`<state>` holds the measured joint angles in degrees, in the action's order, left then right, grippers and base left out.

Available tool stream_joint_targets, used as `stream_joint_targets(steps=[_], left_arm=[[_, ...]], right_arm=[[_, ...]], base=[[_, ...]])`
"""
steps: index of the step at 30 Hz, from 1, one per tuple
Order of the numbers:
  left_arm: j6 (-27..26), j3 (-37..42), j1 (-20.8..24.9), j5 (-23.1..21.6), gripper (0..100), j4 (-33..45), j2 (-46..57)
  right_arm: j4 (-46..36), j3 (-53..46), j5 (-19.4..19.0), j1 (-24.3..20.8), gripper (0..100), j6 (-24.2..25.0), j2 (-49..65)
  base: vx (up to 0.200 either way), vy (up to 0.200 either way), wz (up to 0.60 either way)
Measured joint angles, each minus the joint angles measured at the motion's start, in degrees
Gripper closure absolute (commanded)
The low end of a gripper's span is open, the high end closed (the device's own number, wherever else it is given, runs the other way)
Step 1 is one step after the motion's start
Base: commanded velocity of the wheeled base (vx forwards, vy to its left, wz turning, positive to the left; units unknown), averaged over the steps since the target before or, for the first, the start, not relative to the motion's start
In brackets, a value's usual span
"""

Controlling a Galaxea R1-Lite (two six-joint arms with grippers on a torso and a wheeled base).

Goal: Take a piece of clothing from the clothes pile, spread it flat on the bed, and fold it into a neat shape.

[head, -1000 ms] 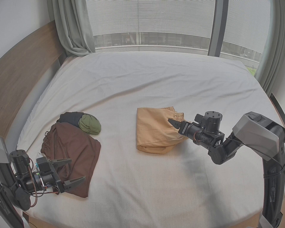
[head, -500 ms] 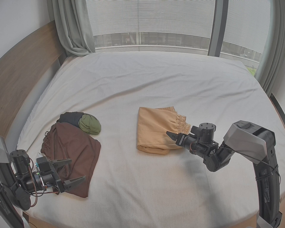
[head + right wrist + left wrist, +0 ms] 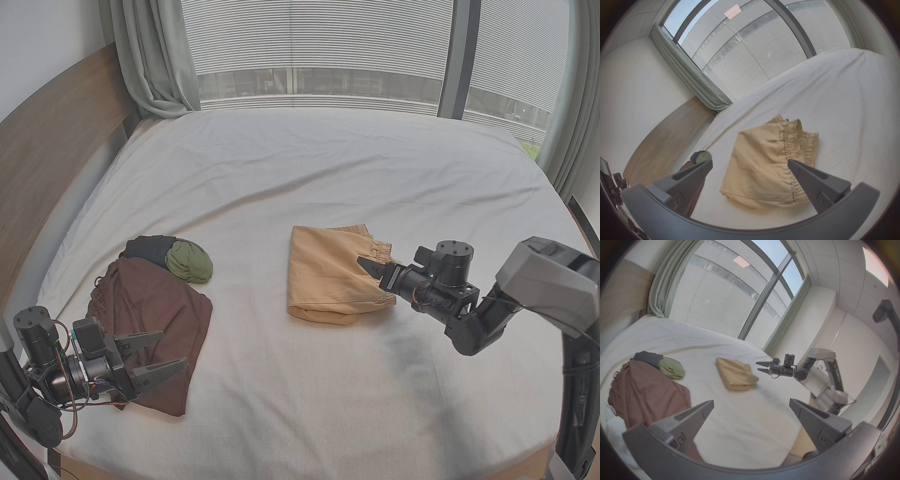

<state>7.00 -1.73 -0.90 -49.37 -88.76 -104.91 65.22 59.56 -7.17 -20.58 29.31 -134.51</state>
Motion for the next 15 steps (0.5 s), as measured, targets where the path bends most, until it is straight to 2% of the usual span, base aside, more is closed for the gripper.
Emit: stream_joint_targets(steps=[6, 15], left_arm=[[9.3, 0.0, 8.5, 0.7, 0, 0.2, 7.3], [13.8, 0.7, 21.3, 2.7, 0, 2.3, 16.3]], right_arm=[[0.5, -13.0, 0.2, -0.4, 0, -4.6, 11.5], [5.4, -36.7, 0.4, 0.2, 0, -11.6, 30.7]], base=[[0.000, 0.000, 0.00], [0.000, 0.000, 0.00]])
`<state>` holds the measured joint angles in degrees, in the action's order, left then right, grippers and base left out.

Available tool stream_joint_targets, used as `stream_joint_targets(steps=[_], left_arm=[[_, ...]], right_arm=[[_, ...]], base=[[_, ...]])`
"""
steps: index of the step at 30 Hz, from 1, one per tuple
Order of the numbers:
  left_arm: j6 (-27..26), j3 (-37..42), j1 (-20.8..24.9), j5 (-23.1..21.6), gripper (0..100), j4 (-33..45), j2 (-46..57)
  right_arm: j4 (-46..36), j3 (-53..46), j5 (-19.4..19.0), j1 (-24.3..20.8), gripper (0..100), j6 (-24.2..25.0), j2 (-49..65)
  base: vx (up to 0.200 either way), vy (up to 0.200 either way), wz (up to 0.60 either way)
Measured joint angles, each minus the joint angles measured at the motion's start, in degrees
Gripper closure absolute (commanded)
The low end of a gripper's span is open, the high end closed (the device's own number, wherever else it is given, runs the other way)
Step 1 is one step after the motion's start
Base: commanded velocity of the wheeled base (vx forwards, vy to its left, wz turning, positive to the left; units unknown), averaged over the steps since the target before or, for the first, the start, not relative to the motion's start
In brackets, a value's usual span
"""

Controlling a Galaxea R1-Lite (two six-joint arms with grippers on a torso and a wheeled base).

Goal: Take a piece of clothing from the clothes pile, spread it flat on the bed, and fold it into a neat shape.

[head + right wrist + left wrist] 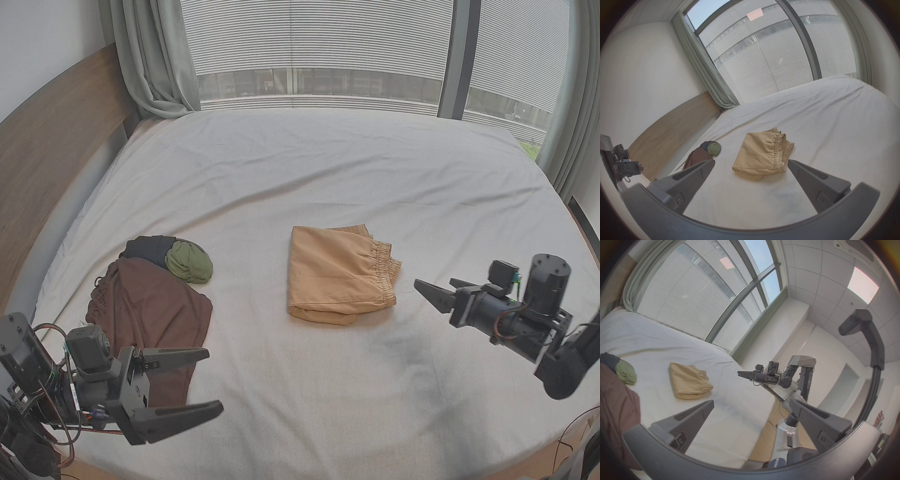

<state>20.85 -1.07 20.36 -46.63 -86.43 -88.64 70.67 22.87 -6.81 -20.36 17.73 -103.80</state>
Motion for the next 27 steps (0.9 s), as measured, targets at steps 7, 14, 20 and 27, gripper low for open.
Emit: stream_joint_targets(steps=[7, 14, 20, 27], left_arm=[[1.2, 0.1, 6.8, 1.4, 0, 5.9, 9.9], [1.6, 0.1, 9.3, 2.0, 0, 17.9, 23.6], [1.7, 0.1, 7.9, 2.1, 0, 33.9, 38.5], [1.9, 0.1, 1.8, 1.9, 0, 48.4, 55.1]], right_arm=[[1.9, -12.3, 0.2, 1.0, 0, -2.0, 15.1], [1.7, -19.0, 0.3, 3.1, 0, -3.3, 27.3], [-2.9, -21.4, 0.3, 6.1, 0, -4.4, 38.6], [-15.6, -21.8, -0.3, 9.8, 0, -5.0, 54.8]], base=[[0.000, 0.000, 0.00], [0.000, 0.000, 0.00], [0.000, 0.000, 0.00], [0.000, 0.000, 0.00]])
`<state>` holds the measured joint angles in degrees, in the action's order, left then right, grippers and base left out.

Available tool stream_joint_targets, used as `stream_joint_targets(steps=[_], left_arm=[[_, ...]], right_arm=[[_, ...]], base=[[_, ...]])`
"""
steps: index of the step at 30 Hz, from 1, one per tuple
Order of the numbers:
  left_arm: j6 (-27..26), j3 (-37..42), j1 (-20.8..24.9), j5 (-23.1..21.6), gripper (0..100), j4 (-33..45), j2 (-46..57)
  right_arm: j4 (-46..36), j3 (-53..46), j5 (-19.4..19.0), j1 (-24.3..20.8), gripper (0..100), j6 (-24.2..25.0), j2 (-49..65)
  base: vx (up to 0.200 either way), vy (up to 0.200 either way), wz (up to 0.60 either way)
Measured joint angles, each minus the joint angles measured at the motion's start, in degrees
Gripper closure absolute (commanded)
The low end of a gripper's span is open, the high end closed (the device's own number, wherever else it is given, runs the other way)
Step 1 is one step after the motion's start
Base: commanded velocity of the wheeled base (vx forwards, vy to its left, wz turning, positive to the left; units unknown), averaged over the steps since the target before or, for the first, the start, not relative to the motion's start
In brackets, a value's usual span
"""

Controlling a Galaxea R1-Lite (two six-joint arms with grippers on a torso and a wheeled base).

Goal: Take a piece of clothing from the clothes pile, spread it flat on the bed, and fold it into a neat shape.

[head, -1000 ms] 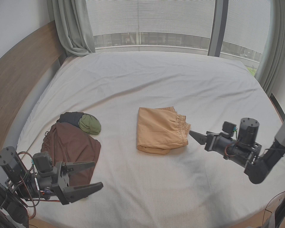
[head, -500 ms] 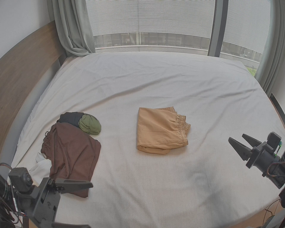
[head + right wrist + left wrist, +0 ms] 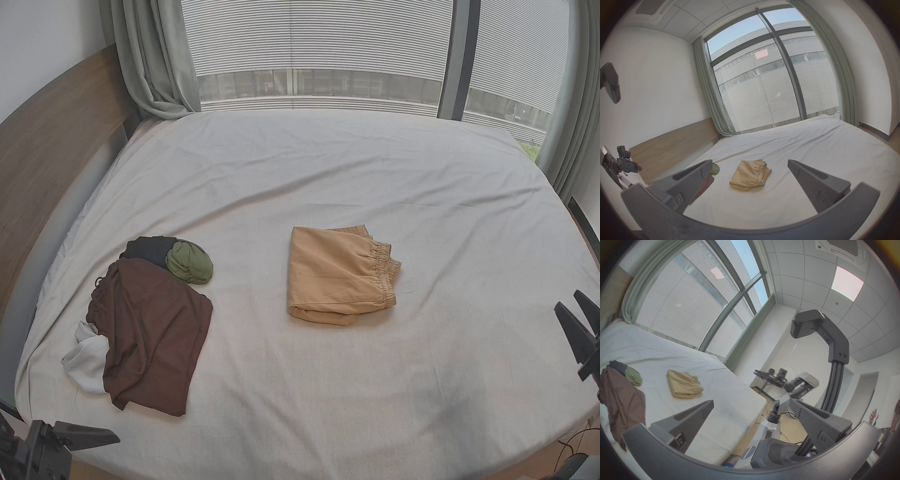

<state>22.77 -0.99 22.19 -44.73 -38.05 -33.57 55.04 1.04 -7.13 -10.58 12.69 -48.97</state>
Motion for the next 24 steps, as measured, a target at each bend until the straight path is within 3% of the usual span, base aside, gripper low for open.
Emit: stream_joint_targets(steps=[7, 14, 19, 24], left_arm=[[0.5, -0.4, -7.2, -0.1, 0, 11.2, 15.0], [0.2, -0.7, -11.3, 0.2, 0, 14.8, 23.3], [-1.8, -0.4, -14.3, 0.4, 0, 16.0, 26.0], [-6.6, 0.0, -20.5, 2.7, 0, 20.8, 28.7]], right_arm=[[-19.7, 0.0, -2.6, 4.9, 0, -0.8, 19.7], [-42.9, -0.1, -4.0, 8.1, 0, -3.7, 36.5], [-52.6, 0.0, 1.7, 9.3, 0, -7.3, 43.3], [-53.5, 0.0, 5.7, 10.1, 0, -10.0, 46.5]], base=[[0.000, 0.000, 0.00], [0.000, 0.000, 0.00], [0.000, 0.000, 0.00], [0.000, 0.000, 0.00]])
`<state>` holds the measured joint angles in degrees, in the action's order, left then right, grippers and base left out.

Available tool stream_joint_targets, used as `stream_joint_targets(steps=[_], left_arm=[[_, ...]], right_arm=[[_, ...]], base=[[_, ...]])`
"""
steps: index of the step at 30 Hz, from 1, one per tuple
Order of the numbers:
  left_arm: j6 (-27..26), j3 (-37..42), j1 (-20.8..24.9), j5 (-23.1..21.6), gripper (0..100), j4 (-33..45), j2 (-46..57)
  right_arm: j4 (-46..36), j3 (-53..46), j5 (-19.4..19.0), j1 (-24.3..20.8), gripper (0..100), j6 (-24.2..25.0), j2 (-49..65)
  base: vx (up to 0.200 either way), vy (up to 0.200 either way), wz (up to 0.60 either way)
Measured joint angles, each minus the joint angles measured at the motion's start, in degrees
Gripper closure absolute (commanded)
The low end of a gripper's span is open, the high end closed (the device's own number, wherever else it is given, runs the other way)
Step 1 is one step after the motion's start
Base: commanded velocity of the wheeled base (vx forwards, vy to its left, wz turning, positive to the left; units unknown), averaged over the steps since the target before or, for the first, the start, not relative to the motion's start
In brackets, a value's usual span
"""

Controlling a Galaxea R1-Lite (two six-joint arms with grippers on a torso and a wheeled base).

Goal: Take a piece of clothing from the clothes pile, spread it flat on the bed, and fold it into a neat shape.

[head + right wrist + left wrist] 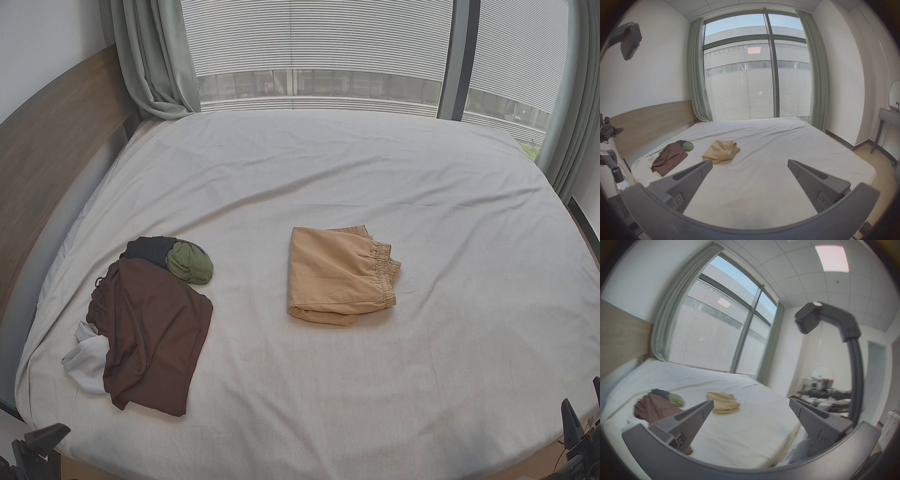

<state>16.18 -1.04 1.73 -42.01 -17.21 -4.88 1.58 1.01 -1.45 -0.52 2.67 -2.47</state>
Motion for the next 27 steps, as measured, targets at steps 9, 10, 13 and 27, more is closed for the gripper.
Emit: stream_joint_targets(steps=[9, 10, 13, 27], left_arm=[[-10.2, 0.0, -2.1, 27.0, 0, 10.0, 3.1], [-10.8, 0.0, -2.1, 29.5, 0, 10.6, 3.3], [-13.6, 0.0, -2.0, 36.1, 0, 12.5, 3.7], [-16.7, 0.0, -1.7, 41.9, 0, 17.1, 4.0]], right_arm=[[0.5, 0.0, 1.5, 0.4, 0, -0.9, 1.6], [0.7, 0.0, 1.7, 0.4, 0, -0.8, 1.7], [0.3, 0.0, 3.3, 0.5, 0, -0.6, 1.8], [-1.6, 0.0, 1.3, 0.3, 0, -3.0, 1.8]], base=[[0.000, 0.000, 0.00], [0.000, 0.000, 0.00], [0.000, 0.000, 0.00], [0.000, 0.000, 0.00]])
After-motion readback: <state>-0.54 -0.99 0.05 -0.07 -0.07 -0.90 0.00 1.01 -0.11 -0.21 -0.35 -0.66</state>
